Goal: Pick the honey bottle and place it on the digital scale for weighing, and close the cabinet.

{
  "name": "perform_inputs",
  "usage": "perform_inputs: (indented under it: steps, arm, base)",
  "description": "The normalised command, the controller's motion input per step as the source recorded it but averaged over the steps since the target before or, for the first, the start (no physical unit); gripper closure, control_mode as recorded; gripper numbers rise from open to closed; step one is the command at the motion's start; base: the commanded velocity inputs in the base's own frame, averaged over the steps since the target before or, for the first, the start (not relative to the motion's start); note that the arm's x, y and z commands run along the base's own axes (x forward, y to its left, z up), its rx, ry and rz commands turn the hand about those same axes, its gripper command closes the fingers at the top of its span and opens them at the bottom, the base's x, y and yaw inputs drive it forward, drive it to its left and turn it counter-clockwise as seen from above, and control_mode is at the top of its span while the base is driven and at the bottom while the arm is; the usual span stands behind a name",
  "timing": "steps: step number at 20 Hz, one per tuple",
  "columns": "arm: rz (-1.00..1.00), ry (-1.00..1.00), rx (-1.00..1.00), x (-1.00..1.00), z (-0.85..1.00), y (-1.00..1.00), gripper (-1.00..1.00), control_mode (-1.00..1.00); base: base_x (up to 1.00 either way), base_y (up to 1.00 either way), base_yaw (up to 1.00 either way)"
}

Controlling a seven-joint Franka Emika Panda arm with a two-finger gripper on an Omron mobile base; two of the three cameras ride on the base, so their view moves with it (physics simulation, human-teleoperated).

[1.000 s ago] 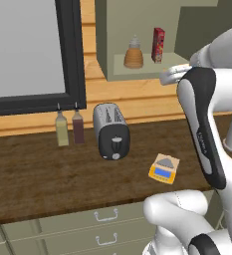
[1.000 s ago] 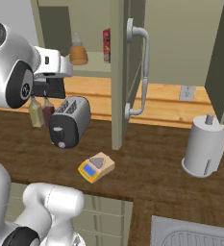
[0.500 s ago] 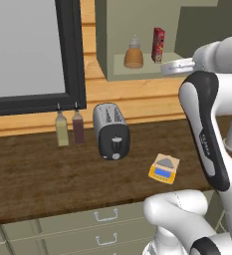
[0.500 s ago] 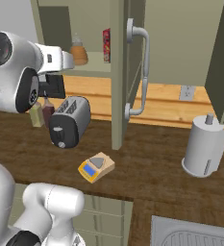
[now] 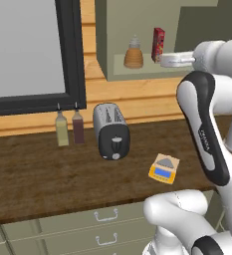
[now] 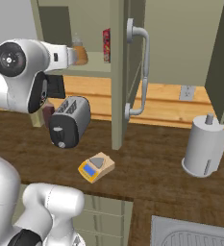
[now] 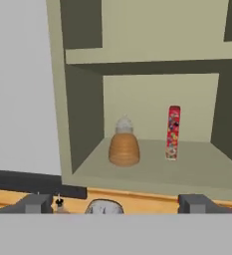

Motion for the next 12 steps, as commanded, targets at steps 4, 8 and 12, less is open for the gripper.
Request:
perform_inputs:
  steps: [4,8,12]
  arm:
    - [0.00,-0.07,0.00,0.33,0.00,0.05,-1.00,-1.00]
    - [0.00,0.00,0.00,0.38,0.00,0.00,-1.00,-1.00]
    - [0.00,0.00,0.00,0.37,0.00,0.00,-1.00,-1.00]
  base:
    - [0.00,0.00,0.00]
    - [0.00,0.00,0.00]
    - [0.00,0.00,0.00]
